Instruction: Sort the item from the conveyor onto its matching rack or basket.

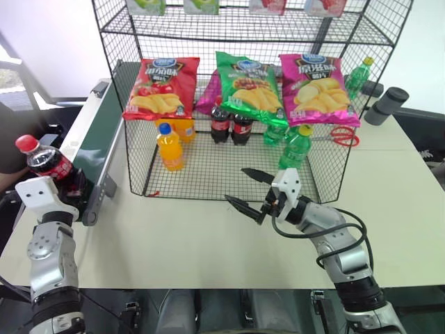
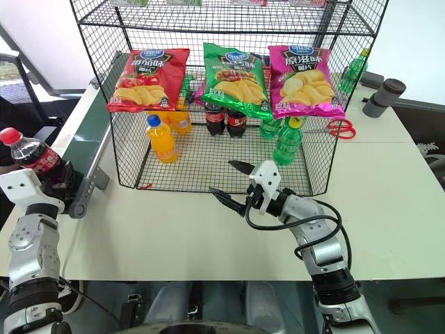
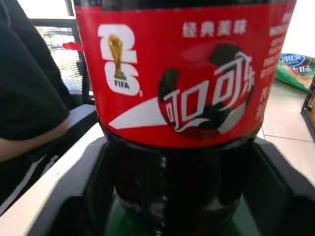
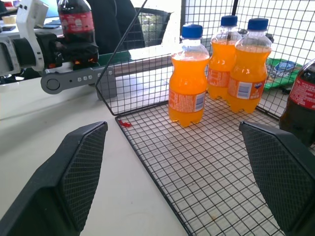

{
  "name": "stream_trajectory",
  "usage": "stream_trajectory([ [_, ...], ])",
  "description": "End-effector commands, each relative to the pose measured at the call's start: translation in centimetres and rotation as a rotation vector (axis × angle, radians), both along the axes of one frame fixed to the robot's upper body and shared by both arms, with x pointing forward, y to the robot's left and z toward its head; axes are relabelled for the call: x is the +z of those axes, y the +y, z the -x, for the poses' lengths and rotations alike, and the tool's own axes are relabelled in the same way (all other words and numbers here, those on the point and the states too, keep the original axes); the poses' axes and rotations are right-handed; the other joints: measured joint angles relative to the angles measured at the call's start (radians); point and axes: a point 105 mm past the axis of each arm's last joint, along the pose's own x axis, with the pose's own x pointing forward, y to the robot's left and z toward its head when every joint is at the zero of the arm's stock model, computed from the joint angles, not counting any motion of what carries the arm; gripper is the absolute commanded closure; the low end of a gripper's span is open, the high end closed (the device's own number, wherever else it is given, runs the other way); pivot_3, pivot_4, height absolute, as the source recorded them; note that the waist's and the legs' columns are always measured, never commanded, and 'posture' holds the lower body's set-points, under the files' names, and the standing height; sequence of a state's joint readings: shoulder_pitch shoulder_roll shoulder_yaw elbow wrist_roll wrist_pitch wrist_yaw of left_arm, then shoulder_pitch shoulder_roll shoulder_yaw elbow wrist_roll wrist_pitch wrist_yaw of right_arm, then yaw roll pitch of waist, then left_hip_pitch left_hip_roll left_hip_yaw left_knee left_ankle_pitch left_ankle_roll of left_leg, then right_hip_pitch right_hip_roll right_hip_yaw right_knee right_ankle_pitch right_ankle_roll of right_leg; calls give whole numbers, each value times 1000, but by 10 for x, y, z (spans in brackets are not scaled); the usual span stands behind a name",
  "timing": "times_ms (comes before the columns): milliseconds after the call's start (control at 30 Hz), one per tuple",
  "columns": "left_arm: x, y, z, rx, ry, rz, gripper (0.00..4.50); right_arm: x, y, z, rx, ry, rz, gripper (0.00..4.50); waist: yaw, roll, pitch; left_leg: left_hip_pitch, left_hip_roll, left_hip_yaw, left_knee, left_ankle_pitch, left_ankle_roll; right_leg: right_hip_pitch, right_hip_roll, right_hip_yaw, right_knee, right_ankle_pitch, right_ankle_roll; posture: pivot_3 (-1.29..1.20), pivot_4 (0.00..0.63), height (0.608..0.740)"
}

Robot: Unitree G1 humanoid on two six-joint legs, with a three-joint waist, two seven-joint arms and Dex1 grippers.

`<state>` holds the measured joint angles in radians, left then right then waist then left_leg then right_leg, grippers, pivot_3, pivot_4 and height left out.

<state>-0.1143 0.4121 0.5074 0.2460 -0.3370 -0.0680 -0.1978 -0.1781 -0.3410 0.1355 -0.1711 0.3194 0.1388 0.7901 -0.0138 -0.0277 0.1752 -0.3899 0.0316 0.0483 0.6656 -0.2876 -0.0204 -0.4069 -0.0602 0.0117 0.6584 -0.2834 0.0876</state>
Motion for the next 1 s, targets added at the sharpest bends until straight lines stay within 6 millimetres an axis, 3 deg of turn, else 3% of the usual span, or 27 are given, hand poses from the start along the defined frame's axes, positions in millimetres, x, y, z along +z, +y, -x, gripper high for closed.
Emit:
stream_trajectory([
  [33, 23, 3, 4, -7, -76, -46, 1520, 10, 2, 0, 12, -45, -10, 0, 1, 0, 0, 0, 0, 0, 0, 0, 0, 0, 0, 0, 0, 0, 0, 0, 150, 740],
  [167, 46, -10, 7, -120, -152, -81, 1520, 10, 1, 1, 17, -41, -5, 0, -1, -1, 0, 0, 0, 0, 0, 0, 0, 0, 0, 0, 0, 0, 0, 0, 150, 740],
  [233, 59, -42, 11, -354, -145, -158, 1520, 12, 2, 1, 28, -39, -3, 0, -2, -4, 0, -1, 0, 0, 0, 0, 0, -1, 0, 0, 0, 0, 0, 0, 150, 740],
  [333, 64, -81, 26, -646, -73, -192, 1520, 16, 1, 2, 39, -38, -9, 0, -5, -5, 0, -2, 0, 0, -2, 0, 0, -2, -1, 0, -2, 0, -1, 0, 150, 740],
  [567, 47, -157, 43, -1052, 127, -166, 1520, 24, -1, 6, 100, 10, -63, 0, -6, 0, 1, -2, 0, -1, -3, 0, -1, -1, -3, 0, -5, -2, -4, 0, 150, 740],
  [767, 25, -222, 34, -1302, 177, -165, 1520, 29, 10, 20, 194, 63, -87, 0, -1, 0, 1, -2, 0, -1, -3, 0, 0, -1, -3, 0, -5, -2, -4, 0, 150, 740],
  [867, 23, -250, 27, -1418, 150, -204, 1520, 29, 14, 26, 216, 72, -77, 0, 0, 0, 1, -2, -1, -1, -3, 0, 0, -1, -2, 0, -5, 0, -1, 0, 150, 740],
  [1000, 28, -280, 20, -1547, 101, -280, 1520, 32, 13, 19, 169, 59, -87, 0, -2, 0, 1, -2, -1, 0, -3, 0, 0, -2, 0, 0, -5, 0, -1, 0, 150, 740],
])
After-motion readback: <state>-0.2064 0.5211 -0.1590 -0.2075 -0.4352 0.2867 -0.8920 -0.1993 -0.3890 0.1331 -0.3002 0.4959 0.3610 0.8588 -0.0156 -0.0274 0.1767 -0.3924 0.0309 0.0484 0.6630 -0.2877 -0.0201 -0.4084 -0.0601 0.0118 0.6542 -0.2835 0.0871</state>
